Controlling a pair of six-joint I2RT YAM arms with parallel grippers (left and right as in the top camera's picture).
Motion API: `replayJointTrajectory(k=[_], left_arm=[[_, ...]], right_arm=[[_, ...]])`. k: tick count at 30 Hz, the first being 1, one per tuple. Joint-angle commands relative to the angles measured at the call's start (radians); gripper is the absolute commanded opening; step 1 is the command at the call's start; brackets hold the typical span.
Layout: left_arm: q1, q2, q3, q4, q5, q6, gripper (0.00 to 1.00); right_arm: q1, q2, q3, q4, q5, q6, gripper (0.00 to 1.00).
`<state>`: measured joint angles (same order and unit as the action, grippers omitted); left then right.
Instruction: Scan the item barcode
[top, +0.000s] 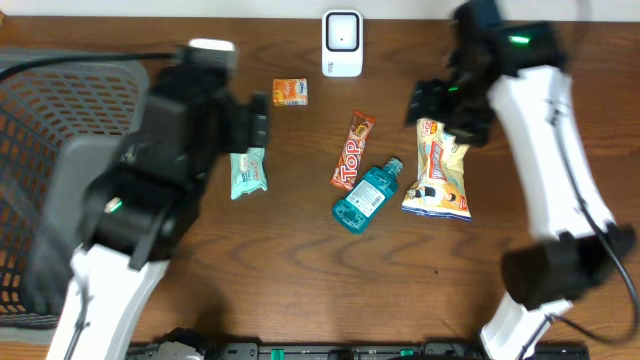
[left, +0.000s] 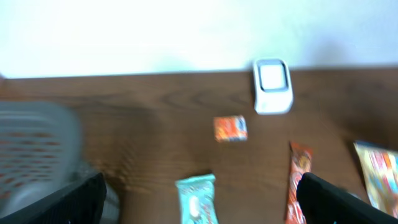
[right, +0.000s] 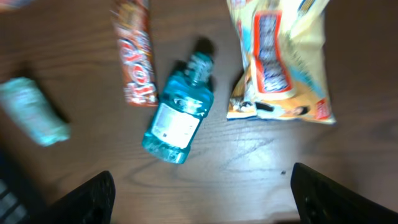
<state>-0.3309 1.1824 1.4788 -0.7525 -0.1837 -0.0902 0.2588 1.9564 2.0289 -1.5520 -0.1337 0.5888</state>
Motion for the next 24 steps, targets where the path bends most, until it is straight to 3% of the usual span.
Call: replayJointTrajectory(k=[1, 12, 24], left_arm=[[0.048, -0.043, 0.0, -0.002, -0.011, -0.025, 0.98], [0.073, -0.064, 0.0, -0.056, -0.012, -0.027, 0.98], [0.073, -0.064, 0.0, -0.126, -0.012, -0.027, 0.98]], right_arm=[[0.054, 0.064, 0.0, -0.008, 0.063, 0.182, 0.85], [0.188, 0.27, 0.0, 0.009, 0.05, 0.443, 0.81], [0.174, 0.445, 0.0, 0.03, 0.079, 0.455, 0.74]])
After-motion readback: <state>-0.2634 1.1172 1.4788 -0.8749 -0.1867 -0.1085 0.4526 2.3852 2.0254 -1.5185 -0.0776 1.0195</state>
